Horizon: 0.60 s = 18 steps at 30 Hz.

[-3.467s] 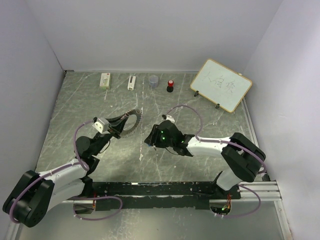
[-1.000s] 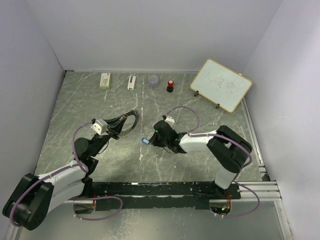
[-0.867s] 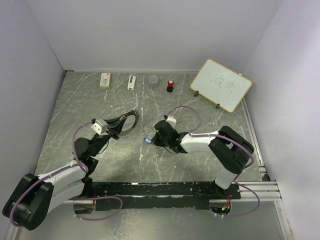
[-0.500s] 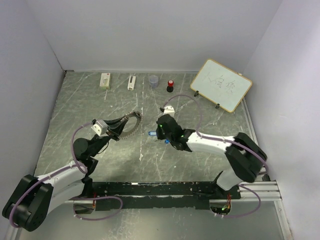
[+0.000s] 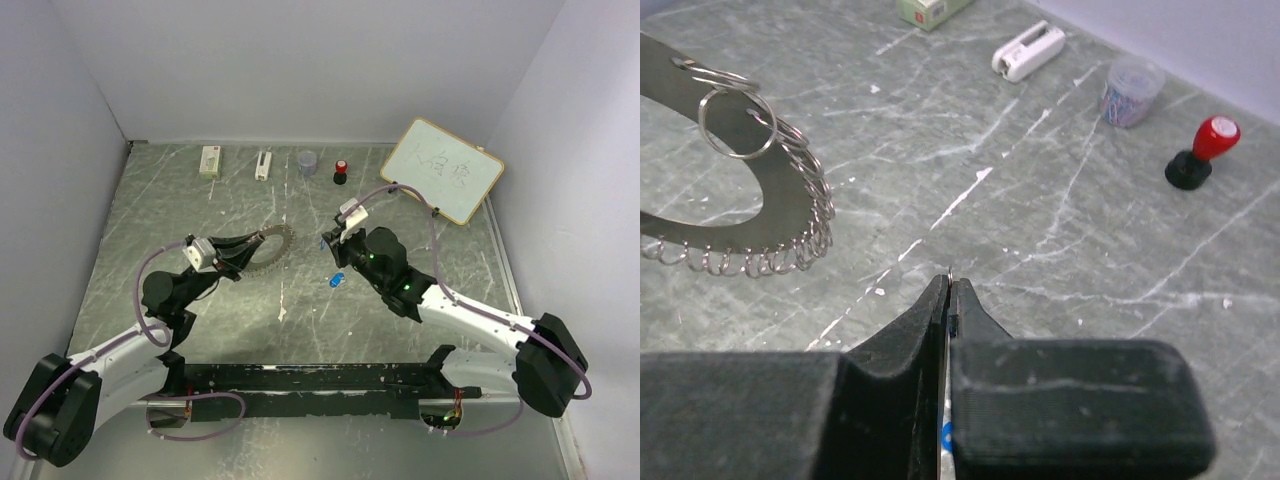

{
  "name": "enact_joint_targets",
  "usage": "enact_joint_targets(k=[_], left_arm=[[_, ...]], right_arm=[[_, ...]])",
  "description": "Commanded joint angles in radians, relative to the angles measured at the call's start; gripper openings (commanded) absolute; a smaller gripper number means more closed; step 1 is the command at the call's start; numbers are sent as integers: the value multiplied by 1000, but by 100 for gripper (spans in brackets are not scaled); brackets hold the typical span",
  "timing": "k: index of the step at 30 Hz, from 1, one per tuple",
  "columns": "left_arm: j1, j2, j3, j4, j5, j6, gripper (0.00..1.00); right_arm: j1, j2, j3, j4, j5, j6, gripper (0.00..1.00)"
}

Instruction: Put the keys on the keyring

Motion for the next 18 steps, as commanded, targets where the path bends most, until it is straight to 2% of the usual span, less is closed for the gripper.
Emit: enact_joint_targets(k=[1,14,18], left_arm=[[6,-24,48,6,61,-7,7],[6,47,69,80,129,-35,7],[6,61,79,78,131,-34,7]], right_arm=[[-33,-58,-12,38,-143,-75,0],[-51,-70,54,22,-378,-4,0],[-51,-65,41,68,-432,17,0]])
